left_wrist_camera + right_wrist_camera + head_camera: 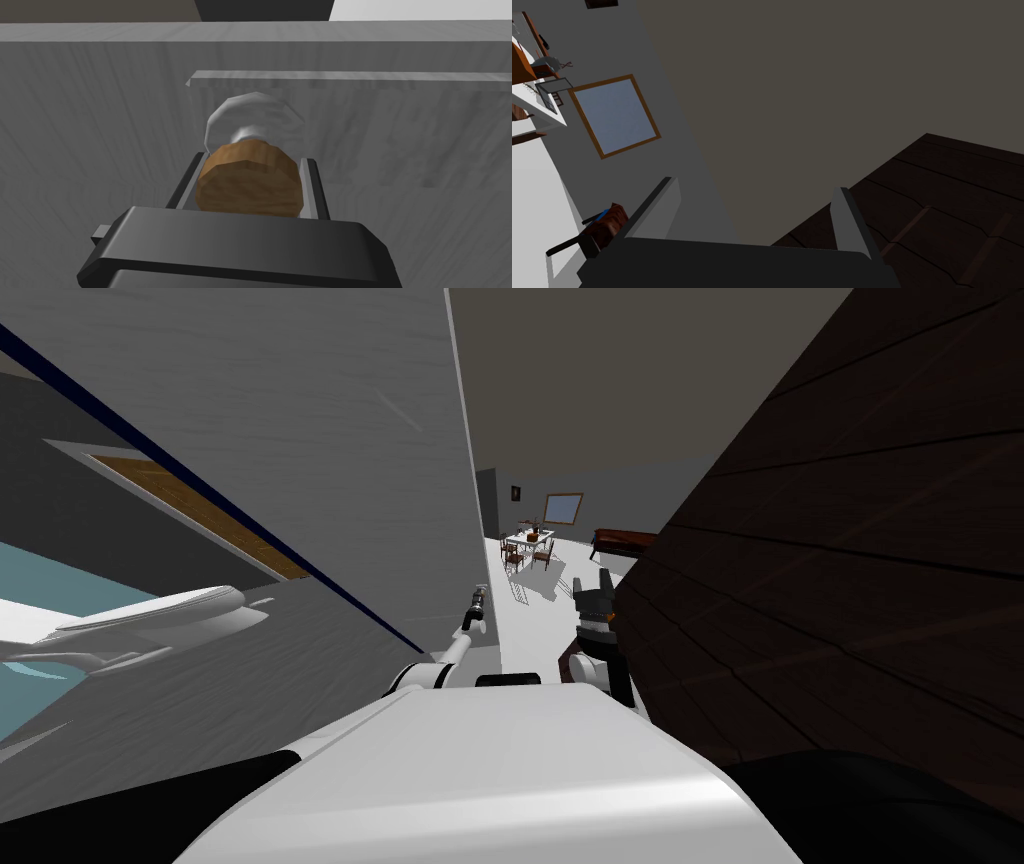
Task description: Push the door open
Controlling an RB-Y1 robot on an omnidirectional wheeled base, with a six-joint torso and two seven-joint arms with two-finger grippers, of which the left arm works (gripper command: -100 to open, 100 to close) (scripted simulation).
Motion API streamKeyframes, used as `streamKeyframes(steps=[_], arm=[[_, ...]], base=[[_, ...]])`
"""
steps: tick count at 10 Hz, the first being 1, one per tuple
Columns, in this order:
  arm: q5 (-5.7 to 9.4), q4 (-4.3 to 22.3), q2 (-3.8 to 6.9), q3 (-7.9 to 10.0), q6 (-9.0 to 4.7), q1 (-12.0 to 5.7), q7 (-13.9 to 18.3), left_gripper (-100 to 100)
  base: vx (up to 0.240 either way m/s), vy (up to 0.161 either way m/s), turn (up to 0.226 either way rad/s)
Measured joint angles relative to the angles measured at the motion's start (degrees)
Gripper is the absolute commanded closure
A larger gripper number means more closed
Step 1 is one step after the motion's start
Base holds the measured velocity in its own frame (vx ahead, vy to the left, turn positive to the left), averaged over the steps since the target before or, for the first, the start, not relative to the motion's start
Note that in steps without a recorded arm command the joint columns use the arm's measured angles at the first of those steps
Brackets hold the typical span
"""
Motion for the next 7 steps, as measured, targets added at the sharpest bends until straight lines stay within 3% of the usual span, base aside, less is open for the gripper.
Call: streamKeyframes(steps=[2, 3, 4, 5, 6, 7], arm=[[0.35, 1.5, 0.38, 1.29, -0.15, -0.94, -1.0, 100], [0.55, 3.8, 1.43, 1.84, -1.22, -2.21, -0.9, 100], [0.79, 7.6, 2.13, 2.58, -3.62, -4.13, -0.7, 100], [0.83, 4.4, 1.98, 3.22, -2.64, -2.22, -1.6, 100], [1.14, 4.7, 2.66, 4.39, -2.58, -2.85, -2.3, -100], [1.07, 4.7, 3.29, 3.86, -2.63, -2.99, -2.0, -100]], base=[[0.1, 0.003, -0.037], [0.122, 0.003, -0.02], [0.092, 0.031, 0.046], [0.095, 0.037, 0.024], [0.08, 0.079, 0.221], [0.029, 0.097, 0.291]])
